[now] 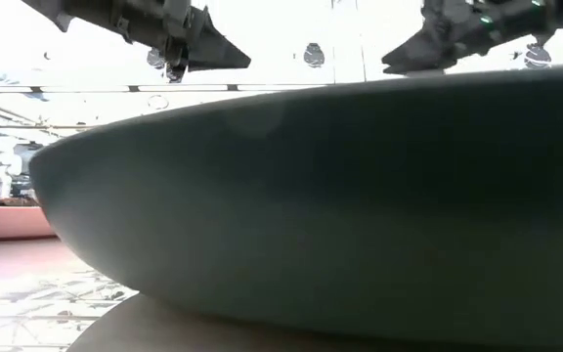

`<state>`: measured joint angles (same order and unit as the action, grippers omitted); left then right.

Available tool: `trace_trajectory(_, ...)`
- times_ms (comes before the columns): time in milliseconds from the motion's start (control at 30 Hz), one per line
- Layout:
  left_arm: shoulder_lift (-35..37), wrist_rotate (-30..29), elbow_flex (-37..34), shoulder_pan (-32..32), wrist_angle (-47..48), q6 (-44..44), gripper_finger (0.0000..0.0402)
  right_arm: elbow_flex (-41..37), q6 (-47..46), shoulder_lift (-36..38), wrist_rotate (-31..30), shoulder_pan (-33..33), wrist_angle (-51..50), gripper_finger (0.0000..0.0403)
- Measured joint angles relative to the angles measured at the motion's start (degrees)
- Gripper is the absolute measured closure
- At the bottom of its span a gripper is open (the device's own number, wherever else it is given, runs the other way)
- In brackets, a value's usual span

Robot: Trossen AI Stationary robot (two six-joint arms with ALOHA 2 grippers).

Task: Place and stack plates onto a shelf
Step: Stack the dark green plate onto the dark blue plate on the shelf

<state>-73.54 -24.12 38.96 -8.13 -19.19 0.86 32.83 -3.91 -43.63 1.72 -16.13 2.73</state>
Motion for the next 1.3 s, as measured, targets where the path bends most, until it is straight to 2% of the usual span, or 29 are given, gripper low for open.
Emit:
trace_trajectory(100, 0.00, 1.84, 0.00, 0.07, 7.45, 4.33, 0.0321, -6.89, -2.38, 4.16, -0.02, 3.64, 2.84, 0.0251)
trace_trajectory(300, 0.04, 17.38, 1.67, -0.49, 20.93, 16.20, 0.0321, -16.85, -3.11, 10.58, -0.31, 7.71, 9.92, 0.0252)
trace_trajectory(400, -0.26, 21.65, 4.92, -1.79, 28.28, 19.80, 0.0321, -19.32, -2.44, 11.94, -1.56, 8.03, 13.85, 0.0252)
trace_trajectory(467, -0.39, 22.92, 6.41, -2.87, 31.32, 19.85, 0.0321, -19.76, -2.26, 12.43, -1.62, 8.01, 13.67, 0.0252)
trace_trajectory(733, -0.39, 30.98, 6.91, -6.39, 31.11, 17.72, 0.0321, -19.79, -1.22, 12.52, -1.49, 8.01, 13.76, 0.0252)
trace_trajectory(900, -0.39, 32.19, 7.20, -9.74, 32.17, 19.51, 0.0321, -19.79, -0.97, 12.52, -1.45, 8.01, 13.74, 0.0252)
trace_trajectory(967, -0.85, 32.48, 9.50, -11.15, 39.72, 22.34, 0.0321, -19.79, -0.74, 12.52, -1.43, 8.01, 13.72, 0.0252)
trace_trajectory(1100, -6.16, 35.54, 16.76, -13.29, 54.37, 24.30, 0.0321, -19.79, 0.26, 12.50, -1.44, 8.01, 13.71, 0.0252)
trace_trajectory(1200, -10.44, 37.78, 21.71, -14.20, 56.44, 21.05, 0.0321, -19.79, 0.29, 12.51, -1.43, 8.01, 13.78, 0.0252)
trace_trajectory(1300, -14.81, 42.80, 23.85, -14.61, 60.92, 18.57, 0.0321, -19.79, 0.29, 12.54, -1.43, 8.01, 13.79, 0.0252)
